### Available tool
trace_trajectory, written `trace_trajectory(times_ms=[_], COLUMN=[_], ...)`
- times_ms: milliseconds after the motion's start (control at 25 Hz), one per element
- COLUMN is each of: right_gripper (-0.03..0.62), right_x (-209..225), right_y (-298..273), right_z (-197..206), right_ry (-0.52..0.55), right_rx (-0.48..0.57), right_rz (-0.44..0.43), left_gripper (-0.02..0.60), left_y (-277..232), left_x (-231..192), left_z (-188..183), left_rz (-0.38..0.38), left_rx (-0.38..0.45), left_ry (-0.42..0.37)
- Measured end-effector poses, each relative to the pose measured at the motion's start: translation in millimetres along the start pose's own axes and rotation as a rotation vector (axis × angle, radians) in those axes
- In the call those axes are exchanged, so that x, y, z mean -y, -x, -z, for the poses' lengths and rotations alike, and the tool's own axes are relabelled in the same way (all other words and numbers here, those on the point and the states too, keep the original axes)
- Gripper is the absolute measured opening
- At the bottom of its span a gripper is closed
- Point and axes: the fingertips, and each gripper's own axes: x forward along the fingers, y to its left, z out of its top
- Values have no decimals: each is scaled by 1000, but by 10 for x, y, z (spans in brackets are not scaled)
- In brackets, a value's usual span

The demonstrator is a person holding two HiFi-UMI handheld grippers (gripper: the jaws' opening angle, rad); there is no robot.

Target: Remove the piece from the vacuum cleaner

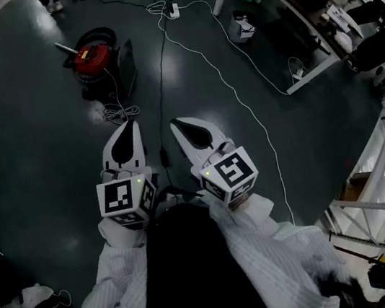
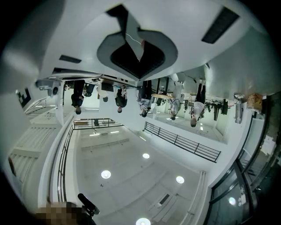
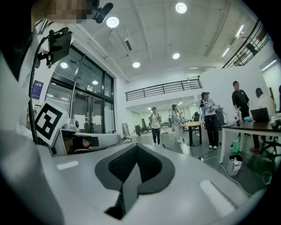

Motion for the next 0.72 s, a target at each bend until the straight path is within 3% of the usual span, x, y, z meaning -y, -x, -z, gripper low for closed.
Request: trace_trajectory(times_ms=[720], right_gripper=[2], right_x=[186], right_y=[-135], right_z=[101], right_ry=[-35], right_rx=[1], right_rz=[38], left_gripper=[4], left_y=[-221], left_x=[-77], left_z=[161], left_rz=[23], left_rx=[-50], left_ry=[-9])
